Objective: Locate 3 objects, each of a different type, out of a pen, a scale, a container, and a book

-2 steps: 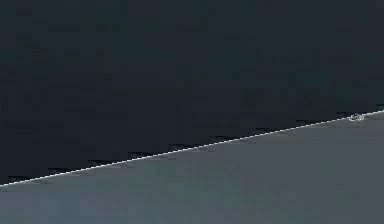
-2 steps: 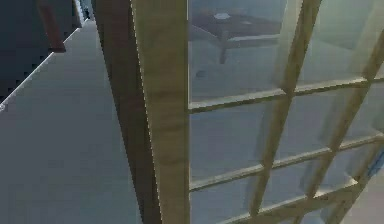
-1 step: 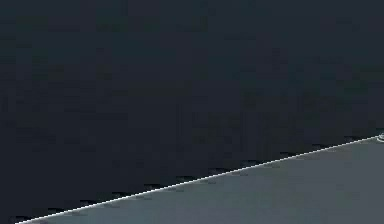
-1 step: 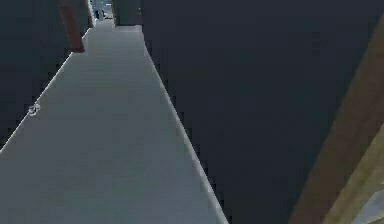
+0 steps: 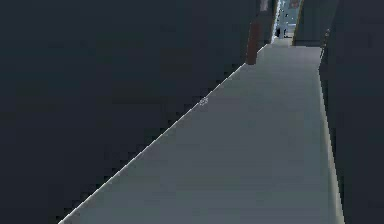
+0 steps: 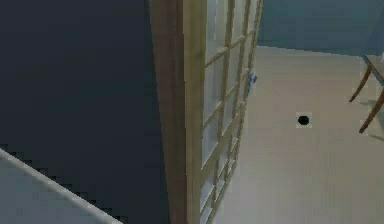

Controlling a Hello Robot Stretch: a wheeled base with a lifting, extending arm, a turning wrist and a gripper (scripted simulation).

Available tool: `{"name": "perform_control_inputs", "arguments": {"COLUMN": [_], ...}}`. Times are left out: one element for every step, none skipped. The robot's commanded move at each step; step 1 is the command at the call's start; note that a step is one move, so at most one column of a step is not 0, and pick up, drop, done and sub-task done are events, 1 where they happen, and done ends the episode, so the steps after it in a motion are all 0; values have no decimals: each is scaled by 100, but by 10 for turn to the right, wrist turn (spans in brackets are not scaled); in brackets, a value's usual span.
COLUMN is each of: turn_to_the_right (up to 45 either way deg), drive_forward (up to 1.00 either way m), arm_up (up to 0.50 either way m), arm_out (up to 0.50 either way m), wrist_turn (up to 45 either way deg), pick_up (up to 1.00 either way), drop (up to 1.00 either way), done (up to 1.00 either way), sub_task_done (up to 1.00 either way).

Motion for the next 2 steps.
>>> {"name": "perform_control_inputs", "arguments": {"turn_to_the_right": [120, 0], "drive_forward": [0, 15], "arm_up": [0, 0], "arm_out": [0, 0], "wrist_turn": [0, 0], "pick_up": [0, 0], "drop": [0, 0], "done": [0, 0], "sub_task_done": [0, 0]}}
